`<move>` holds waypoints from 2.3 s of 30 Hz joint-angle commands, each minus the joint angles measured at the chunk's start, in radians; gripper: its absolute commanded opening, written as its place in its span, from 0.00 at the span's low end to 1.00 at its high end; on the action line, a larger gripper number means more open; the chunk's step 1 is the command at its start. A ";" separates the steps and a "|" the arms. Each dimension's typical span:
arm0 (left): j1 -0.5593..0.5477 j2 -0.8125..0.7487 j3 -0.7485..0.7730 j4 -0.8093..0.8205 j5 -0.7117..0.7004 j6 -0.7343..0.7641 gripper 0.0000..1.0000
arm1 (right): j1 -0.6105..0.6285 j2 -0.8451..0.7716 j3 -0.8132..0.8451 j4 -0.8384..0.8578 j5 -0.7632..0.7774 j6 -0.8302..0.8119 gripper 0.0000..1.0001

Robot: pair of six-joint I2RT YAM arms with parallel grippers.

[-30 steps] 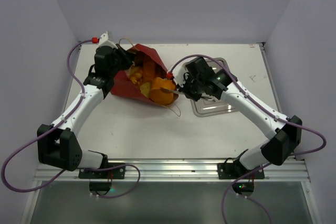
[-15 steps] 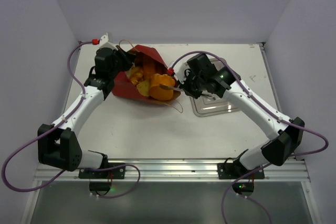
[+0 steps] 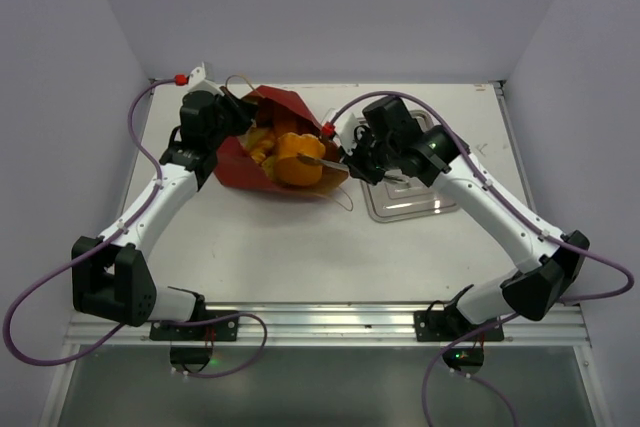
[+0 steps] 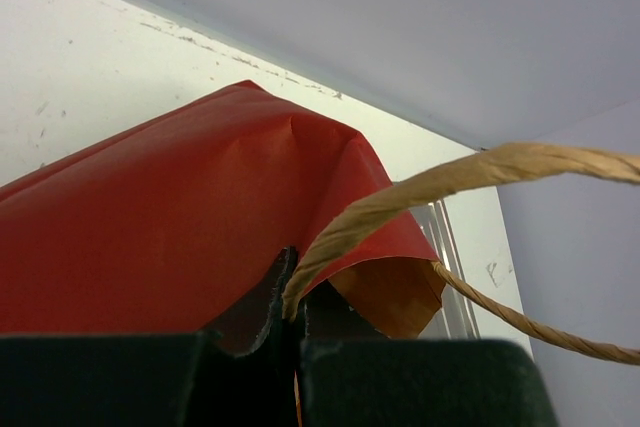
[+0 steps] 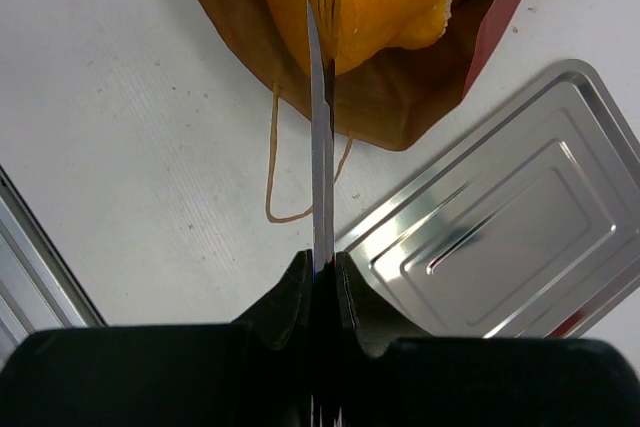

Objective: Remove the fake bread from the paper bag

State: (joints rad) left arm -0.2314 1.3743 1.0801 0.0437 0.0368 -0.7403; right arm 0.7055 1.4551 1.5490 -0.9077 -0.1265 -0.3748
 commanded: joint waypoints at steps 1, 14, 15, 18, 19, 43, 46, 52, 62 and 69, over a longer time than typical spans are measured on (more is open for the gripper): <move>0.009 -0.023 -0.002 0.087 -0.008 -0.004 0.00 | -0.008 -0.067 0.075 0.041 -0.041 0.020 0.00; 0.018 -0.012 0.012 0.070 -0.025 0.001 0.00 | -0.032 -0.125 0.114 0.038 -0.038 0.022 0.00; 0.021 -0.011 0.012 0.068 -0.023 0.001 0.00 | -0.040 -0.131 0.121 0.036 -0.041 0.024 0.00; 0.026 -0.012 0.014 0.065 -0.023 0.005 0.00 | -0.070 -0.156 0.137 0.029 -0.065 0.033 0.00; 0.027 -0.012 0.015 0.065 -0.021 0.007 0.00 | -0.083 -0.166 0.138 0.027 -0.070 0.034 0.00; 0.043 -0.043 0.026 0.041 0.015 0.053 0.00 | -0.616 -0.148 0.062 0.087 -0.387 0.192 0.00; 0.046 -0.057 0.026 0.036 0.035 0.068 0.00 | -0.673 -0.125 -0.042 0.170 -0.444 0.255 0.00; 0.055 -0.061 0.026 0.018 0.093 0.107 0.00 | -0.778 -0.035 -0.162 0.308 -0.570 0.367 0.00; 0.069 -0.073 0.014 0.008 0.137 0.137 0.00 | -0.920 0.169 -0.178 0.420 -0.722 0.562 0.00; 0.075 -0.077 0.007 0.005 0.144 0.145 0.00 | -0.988 0.267 -0.201 0.475 -0.798 0.659 0.00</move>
State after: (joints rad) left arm -0.1677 1.3449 1.0801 0.0010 0.1509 -0.6155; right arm -0.2611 1.7168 1.3518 -0.5217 -0.8246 0.2089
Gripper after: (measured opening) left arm 0.018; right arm 0.110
